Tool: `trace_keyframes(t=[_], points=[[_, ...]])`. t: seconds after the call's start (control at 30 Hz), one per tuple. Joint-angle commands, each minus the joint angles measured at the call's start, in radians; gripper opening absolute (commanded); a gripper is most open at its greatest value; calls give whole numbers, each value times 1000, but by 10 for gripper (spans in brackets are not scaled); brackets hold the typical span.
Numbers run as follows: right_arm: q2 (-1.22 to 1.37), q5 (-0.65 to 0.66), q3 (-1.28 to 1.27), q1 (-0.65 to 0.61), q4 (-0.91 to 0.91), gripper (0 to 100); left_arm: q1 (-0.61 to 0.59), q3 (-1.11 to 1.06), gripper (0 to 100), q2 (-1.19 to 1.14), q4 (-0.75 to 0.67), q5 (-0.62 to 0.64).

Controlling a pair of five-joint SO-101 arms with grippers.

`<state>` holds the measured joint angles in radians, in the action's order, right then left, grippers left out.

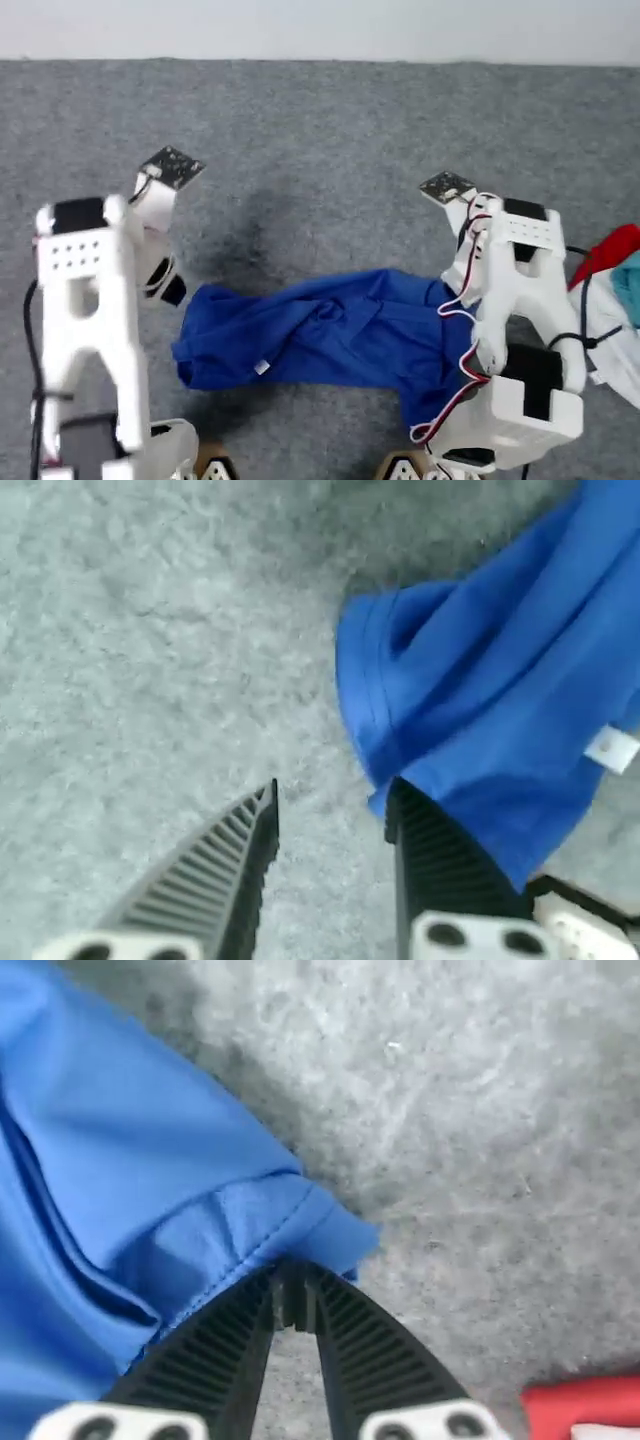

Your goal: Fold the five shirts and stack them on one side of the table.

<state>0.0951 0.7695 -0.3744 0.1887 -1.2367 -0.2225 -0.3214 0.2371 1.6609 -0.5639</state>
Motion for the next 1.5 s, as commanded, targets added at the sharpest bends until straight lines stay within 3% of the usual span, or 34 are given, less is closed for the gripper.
trace_keyframes(t=[0.0, 0.17, 0.63, 1.0, 1.33, 1.47], points=[[-15, 2, 2, 22, 16, 9, 89, 145, 171, -187, 51, 51], [-15, 2, 2, 16, 21, 9, 164, 285, 238, -388, 95, 149], [-16, 3, 40, 24, 12, 9, 189, 358, 239, -600, 81, 117], [-16, 75, 75, 25, -4, 9, 173, 575, 239, -838, 83, 112], [-12, 89, 117, 30, 7, 9, 187, 581, 14, -922, 97, -49], [-7, 89, 115, 10, 8, 9, 195, 584, 13, -922, 97, -48]])
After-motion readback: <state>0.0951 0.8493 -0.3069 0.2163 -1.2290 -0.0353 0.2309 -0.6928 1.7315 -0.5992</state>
